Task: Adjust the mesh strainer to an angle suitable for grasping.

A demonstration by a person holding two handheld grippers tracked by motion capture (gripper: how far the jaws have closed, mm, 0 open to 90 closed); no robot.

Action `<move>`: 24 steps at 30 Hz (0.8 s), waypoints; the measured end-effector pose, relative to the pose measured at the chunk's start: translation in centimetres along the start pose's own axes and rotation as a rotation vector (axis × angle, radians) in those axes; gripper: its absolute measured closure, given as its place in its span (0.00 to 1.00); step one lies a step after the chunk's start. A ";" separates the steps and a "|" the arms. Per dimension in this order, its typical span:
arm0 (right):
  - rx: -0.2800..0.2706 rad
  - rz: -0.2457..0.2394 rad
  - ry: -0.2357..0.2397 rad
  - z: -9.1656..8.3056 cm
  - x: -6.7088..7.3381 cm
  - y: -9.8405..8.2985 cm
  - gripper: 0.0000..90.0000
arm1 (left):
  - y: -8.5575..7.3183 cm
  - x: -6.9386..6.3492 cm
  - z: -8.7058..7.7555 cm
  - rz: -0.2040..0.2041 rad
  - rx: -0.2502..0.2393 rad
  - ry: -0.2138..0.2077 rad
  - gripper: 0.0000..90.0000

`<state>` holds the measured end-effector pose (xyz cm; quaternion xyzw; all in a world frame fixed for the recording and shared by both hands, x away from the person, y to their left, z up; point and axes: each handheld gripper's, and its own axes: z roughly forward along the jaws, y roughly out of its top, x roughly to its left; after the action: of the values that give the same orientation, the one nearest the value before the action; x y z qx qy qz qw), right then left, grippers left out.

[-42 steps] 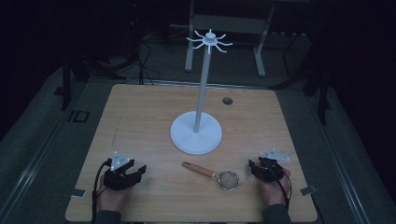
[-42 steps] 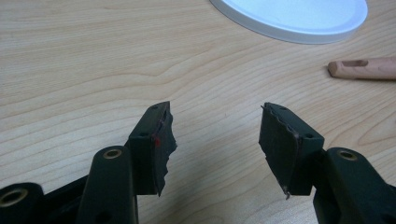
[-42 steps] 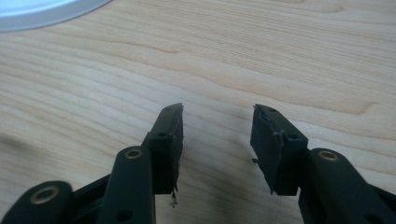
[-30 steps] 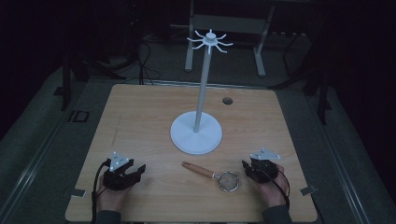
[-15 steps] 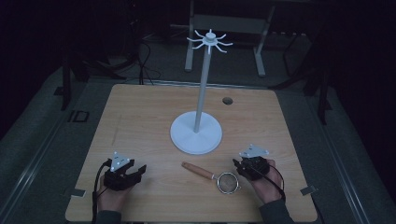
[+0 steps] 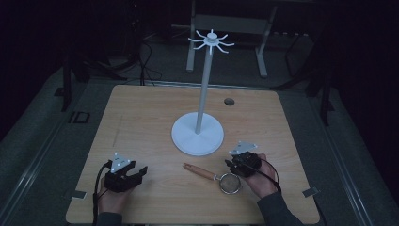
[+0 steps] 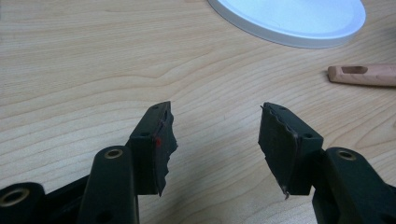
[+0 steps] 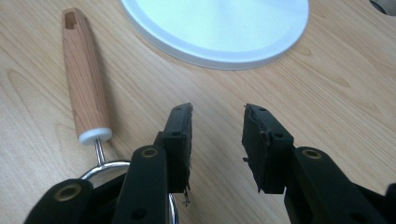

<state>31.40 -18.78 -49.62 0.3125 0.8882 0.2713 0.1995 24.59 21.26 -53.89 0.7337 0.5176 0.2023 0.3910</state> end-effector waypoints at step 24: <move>0.114 -0.121 0.075 1.1 1.6 2.5 0.68 | 0.0 0.1 -0.1 -0.007 -0.003 -0.001 0.50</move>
<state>31.94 -15.61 -49.27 0.2588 0.9263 0.2194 0.1640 24.57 21.42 -53.85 0.7314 0.5196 0.2014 0.3930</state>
